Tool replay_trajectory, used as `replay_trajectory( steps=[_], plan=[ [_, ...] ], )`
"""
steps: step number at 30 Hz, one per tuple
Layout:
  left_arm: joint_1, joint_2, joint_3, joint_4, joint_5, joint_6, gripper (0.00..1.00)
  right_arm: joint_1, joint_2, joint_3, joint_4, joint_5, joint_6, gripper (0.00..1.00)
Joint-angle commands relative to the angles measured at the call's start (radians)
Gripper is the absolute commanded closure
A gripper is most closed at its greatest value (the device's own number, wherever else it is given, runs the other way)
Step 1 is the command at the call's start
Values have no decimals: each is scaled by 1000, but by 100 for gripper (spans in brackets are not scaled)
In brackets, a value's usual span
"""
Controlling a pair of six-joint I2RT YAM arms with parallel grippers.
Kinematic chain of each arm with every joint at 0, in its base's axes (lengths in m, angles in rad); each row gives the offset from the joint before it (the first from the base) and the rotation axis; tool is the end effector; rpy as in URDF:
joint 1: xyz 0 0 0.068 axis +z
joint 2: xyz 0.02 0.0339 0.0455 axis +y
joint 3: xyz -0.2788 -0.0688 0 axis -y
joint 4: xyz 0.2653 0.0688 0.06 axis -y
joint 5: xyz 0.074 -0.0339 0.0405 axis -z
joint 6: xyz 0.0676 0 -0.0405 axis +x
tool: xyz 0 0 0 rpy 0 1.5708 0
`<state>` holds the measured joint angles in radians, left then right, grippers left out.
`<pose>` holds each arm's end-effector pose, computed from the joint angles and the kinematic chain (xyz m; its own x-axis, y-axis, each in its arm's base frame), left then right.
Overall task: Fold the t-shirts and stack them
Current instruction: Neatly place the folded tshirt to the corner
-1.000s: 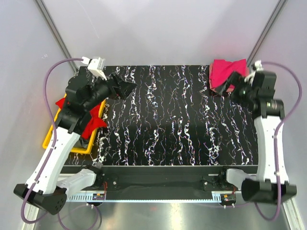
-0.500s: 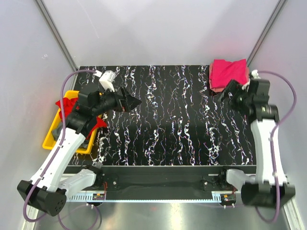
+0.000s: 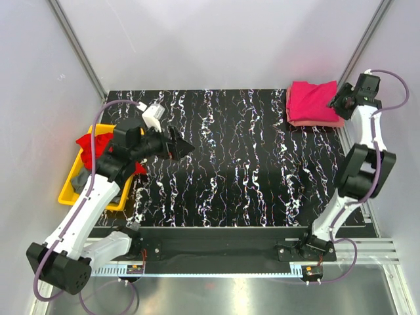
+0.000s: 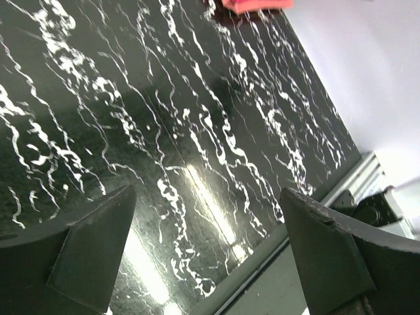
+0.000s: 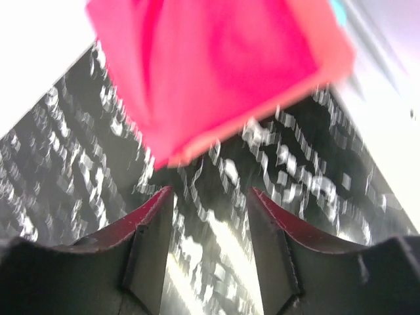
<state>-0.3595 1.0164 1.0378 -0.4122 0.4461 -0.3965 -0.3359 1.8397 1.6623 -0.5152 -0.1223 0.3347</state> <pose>0.2350 -0.1195 0.3648 -0.5957 -0.1483 -0.7894 0.4995 0.7013 -0.5087 0.4506 -0.1486 0.3044 -0.4911 0.5168 -0.7013 0.4233 0.8452 0.3264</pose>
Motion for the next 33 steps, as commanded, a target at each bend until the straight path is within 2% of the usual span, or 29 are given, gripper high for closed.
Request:
replay_trajectory(
  steps=[1, 6, 9, 12, 15, 20, 21, 22, 24, 25, 28, 29, 33],
  plan=[
    [4, -1, -24, 70, 78, 2, 2, -11, 110, 144, 92, 32, -66, 44],
    [4, 10, -28, 67, 94, 8, 2, -34, 291, 266, 167, 24, -123, 45],
    [4, 14, -33, 76, 103, 5, 2, -41, 432, 466, 106, 53, -166, 45],
    [4, 28, -30, 76, 105, 7, 2, -48, 542, 575, 66, 87, -192, 45],
    [4, 47, -30, 76, 114, 5, 3, -61, 610, 626, 70, 119, -215, 45],
    [5, 76, -18, 75, 131, 5, 2, -78, 685, 662, 76, 78, -217, 46],
    [4, 79, -13, 76, 131, 5, 2, -80, 690, 662, 76, 70, -215, 48],
    [4, 83, -13, 73, 131, 5, 2, -89, 693, 657, 83, 69, -212, 64],
    [4, 86, -16, 75, 132, 4, 2, -100, 684, 618, 101, 69, -194, 76],
    [5, 90, -18, 76, 135, 5, 2, -109, 667, 596, 134, 58, -185, 86],
    [5, 94, -19, 81, 143, -1, 3, -120, 641, 521, 206, 12, -174, 94],
    [5, 94, -19, 84, 144, -2, 3, -123, 626, 504, 225, 4, -172, 100],
    [5, 91, -27, 85, 144, -2, 3, -137, 613, 471, 270, -8, -145, 100]
  ],
)
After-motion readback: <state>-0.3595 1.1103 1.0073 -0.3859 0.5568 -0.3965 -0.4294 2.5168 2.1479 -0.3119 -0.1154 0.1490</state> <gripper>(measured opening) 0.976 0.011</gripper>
